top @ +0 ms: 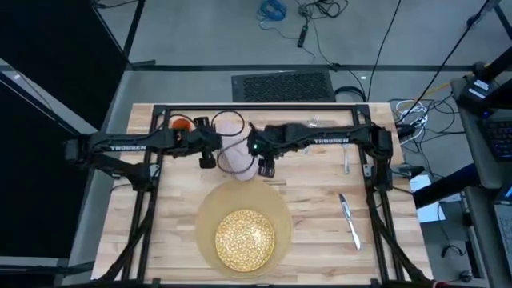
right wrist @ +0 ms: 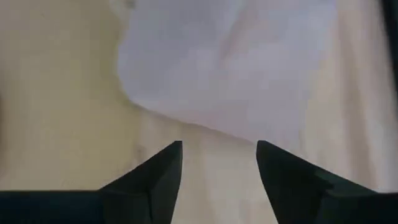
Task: Set table place
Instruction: Fold the light orange napkin on the table
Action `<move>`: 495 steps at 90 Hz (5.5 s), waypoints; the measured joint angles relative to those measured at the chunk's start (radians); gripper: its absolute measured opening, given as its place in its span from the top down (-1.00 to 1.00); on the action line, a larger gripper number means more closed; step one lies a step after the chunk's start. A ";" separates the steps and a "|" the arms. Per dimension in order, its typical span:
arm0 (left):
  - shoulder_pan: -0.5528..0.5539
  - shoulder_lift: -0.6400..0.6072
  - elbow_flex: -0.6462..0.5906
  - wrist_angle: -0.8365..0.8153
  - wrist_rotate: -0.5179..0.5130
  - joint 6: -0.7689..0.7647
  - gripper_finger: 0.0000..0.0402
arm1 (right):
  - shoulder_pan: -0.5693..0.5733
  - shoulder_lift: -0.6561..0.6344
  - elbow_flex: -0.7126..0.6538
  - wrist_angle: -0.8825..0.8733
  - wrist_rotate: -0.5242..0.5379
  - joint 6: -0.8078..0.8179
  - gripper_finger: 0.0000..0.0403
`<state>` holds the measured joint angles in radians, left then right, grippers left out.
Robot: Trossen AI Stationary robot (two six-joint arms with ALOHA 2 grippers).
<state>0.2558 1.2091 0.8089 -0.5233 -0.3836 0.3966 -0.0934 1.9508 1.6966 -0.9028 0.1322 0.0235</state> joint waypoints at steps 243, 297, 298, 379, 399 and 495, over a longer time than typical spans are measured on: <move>-0.100 -0.028 0.315 0.062 0.282 -0.365 1.00 | 0.550 0.285 -0.073 0.136 1.047 0.511 0.21; -0.098 -0.028 0.315 -0.140 0.218 -0.356 1.00 | 0.519 0.282 -0.073 0.142 0.939 0.505 0.21; -0.098 -0.028 0.315 -0.153 0.215 -0.356 1.00 | 0.517 0.282 -0.073 0.142 0.926 0.503 0.21; -0.039 0.015 0.055 -0.512 0.143 -0.407 1.00 | 0.342 0.166 -0.074 0.181 0.560 0.285 0.21; -0.019 0.053 0.032 -0.512 0.139 -0.375 1.00 | 0.244 0.165 -0.074 0.268 0.334 0.166 0.21; -0.020 0.071 0.032 -0.481 0.139 -0.328 1.00 | -0.058 0.258 -0.074 0.372 -0.191 0.069 0.21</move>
<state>0.2359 1.2797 0.8413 -1.0040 -0.2447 0.0685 -0.1511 2.2086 1.6230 -0.5307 -0.0586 0.0921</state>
